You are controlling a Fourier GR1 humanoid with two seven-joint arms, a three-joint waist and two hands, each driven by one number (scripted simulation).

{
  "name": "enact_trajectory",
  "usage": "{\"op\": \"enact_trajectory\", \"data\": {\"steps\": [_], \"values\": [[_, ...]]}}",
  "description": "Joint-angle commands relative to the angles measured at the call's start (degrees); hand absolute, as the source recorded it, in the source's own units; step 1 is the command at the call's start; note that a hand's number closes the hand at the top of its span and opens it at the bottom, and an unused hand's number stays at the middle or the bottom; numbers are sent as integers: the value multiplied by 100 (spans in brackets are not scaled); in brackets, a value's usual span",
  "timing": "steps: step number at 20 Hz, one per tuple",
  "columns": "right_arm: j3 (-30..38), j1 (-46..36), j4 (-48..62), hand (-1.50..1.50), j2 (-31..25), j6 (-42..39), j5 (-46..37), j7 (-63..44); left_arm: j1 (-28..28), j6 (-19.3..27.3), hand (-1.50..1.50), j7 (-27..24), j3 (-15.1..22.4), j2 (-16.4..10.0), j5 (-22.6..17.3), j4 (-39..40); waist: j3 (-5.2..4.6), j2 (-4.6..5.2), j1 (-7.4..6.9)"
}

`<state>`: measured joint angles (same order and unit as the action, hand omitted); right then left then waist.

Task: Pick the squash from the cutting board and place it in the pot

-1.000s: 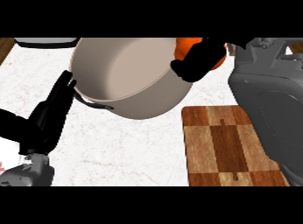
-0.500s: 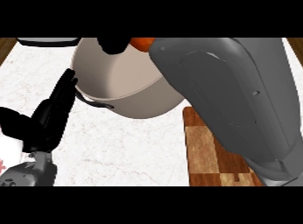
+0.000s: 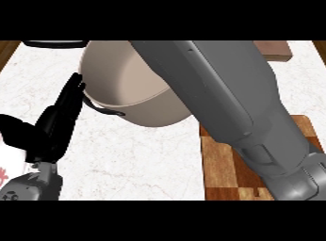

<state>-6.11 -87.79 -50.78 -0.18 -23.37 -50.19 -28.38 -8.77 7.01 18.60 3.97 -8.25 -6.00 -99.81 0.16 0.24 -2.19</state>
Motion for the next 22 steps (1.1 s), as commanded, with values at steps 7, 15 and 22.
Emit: {"op": "enact_trajectory", "data": {"steps": [7, 15, 22], "values": [[-520, -190, 1938, 150, 18, 682, 386, 702, -111, 52, 0, 343, 208, 157, 108, 70, -30, 66, -143], [-50, 15, 2530, -150, 18, 1033, 1764, 46, -144, -55, 0, 22, 134, 160, 139, 462, -30, 84, -173], [111, 294, 2111, -150, 18, 2853, 2358, 687, -213, -41, 0, -59, 61, 237, 92, 556, -25, 75, -97]]}}
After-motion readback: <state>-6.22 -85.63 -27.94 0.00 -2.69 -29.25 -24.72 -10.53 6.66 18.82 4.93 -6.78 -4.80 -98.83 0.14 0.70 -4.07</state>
